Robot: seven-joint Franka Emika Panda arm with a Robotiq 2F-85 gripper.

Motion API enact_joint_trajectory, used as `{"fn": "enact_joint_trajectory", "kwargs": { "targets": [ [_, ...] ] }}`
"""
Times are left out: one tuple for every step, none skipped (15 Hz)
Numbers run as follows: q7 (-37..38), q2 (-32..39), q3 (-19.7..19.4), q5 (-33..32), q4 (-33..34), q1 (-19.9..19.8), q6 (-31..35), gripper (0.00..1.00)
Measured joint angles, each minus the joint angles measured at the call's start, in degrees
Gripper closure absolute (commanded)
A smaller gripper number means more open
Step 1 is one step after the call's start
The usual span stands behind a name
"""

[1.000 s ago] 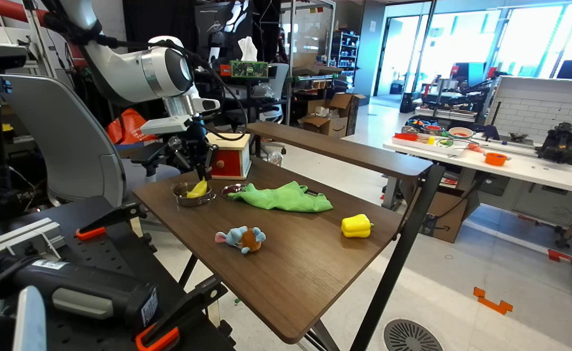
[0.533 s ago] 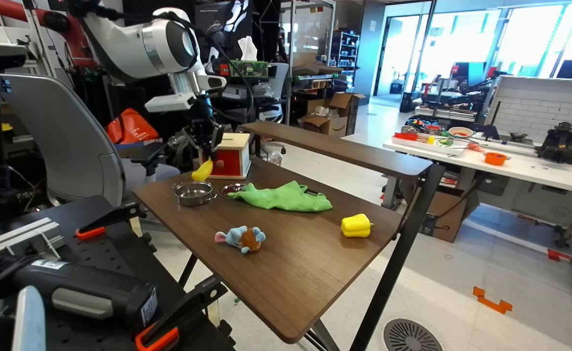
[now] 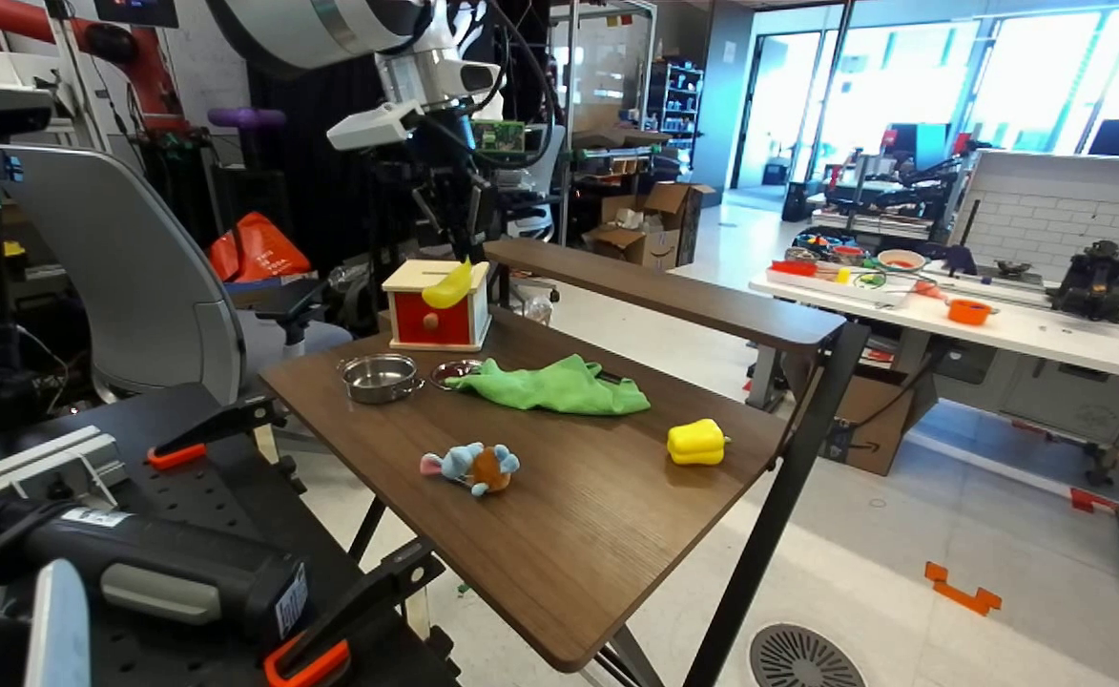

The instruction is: Pick the yellow object in the pot and put it on the table

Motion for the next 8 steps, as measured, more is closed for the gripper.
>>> {"fn": "enact_joint_trajectory", "kwargs": {
  "targets": [
    [1.2, -0.2, -1.0, 0.0, -0.6, -1.0, 0.0, 0.96],
    [2.5, -0.2, -2.3, -0.1, -1.1, -1.9, 0.0, 0.96],
    [4.0, 0.0, -3.6, -0.1, -1.5, -2.8, 0.0, 0.96],
    [5.2, 0.3, -4.7, -0.1, -1.8, -3.6, 0.0, 0.96],
    [6.2, 0.8, -5.7, -0.1, -2.0, -4.6, 0.1, 0.96],
    [7.2, 1.3, -6.5, -0.1, -2.0, -5.4, 0.1, 0.96],
    [8.0, 1.9, -7.1, -0.1, -2.0, -6.3, 0.1, 0.96],
    [8.8, 2.6, -7.5, 0.0, -2.0, -7.0, 0.1, 0.96]
  ]
}}
